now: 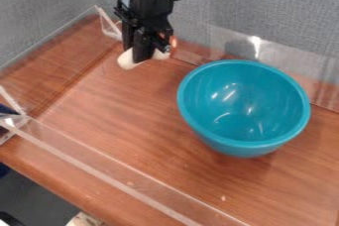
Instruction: Put the mushroom in the blue bowl
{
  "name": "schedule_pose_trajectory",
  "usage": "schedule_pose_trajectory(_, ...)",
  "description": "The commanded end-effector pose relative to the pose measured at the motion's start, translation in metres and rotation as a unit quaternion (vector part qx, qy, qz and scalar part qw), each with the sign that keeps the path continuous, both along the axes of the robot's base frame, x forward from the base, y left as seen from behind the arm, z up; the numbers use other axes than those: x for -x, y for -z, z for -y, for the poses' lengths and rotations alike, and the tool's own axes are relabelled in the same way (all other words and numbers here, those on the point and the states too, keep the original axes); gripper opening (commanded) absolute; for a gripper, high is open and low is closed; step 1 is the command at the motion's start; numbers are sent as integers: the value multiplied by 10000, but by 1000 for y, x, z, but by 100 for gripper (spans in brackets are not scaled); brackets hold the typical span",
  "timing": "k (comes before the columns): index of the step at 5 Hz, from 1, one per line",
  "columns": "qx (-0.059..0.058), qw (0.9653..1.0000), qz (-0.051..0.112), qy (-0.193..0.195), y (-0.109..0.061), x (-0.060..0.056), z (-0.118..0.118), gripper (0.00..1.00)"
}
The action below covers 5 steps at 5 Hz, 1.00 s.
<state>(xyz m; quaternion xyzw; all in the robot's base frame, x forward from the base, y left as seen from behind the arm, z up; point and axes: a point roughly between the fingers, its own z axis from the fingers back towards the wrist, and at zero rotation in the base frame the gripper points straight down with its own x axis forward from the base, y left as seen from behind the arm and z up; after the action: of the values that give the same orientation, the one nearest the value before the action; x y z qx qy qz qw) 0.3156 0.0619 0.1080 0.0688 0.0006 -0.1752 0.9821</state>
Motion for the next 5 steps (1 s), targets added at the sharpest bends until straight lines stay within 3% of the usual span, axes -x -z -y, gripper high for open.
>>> schedule_pose_trajectory(1, -92, 9992, 393, 31, -23, -4, -9, 0)
schedule_pose_trajectory(5, -87, 9988, 446, 168, -11, -6, -17, 0)
